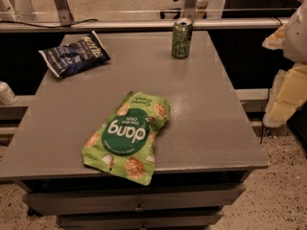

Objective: Pick green can

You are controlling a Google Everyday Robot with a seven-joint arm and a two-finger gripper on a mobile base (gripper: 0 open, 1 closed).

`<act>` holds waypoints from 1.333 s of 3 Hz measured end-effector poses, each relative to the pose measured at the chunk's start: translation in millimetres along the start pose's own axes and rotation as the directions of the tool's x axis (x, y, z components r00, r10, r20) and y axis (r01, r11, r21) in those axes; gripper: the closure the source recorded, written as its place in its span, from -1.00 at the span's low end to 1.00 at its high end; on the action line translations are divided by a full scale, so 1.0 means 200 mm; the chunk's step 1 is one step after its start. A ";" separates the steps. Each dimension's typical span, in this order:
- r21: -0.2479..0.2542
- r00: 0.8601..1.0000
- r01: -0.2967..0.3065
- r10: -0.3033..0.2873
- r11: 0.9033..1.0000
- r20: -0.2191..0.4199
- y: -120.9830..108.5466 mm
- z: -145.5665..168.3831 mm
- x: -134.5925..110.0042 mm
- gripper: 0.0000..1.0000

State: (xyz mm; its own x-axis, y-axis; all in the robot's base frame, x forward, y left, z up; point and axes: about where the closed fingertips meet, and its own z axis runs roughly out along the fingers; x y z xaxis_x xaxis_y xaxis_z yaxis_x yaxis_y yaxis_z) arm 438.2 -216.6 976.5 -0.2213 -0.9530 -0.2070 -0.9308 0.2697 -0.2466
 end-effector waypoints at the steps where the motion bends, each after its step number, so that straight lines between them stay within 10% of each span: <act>1: 0.016 1.000 -0.009 0.009 1.000 0.013 -0.01 0.00 0.00 -1.00; 3: 0.083 0.975 -0.137 0.119 0.987 0.189 -0.34 0.28 -0.04 -1.00; 4: 0.117 0.929 -0.229 0.181 0.966 0.322 -0.61 0.39 -0.08 -1.00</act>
Offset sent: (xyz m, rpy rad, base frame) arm 0.0762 0.0009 -0.0415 0.2288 -0.1318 -0.0841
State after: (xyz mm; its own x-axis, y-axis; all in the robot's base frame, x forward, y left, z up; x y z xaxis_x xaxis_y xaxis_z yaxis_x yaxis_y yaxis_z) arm 578.3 -222.8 937.0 -0.2806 -0.7925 -0.5415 -0.8147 0.4950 -0.3021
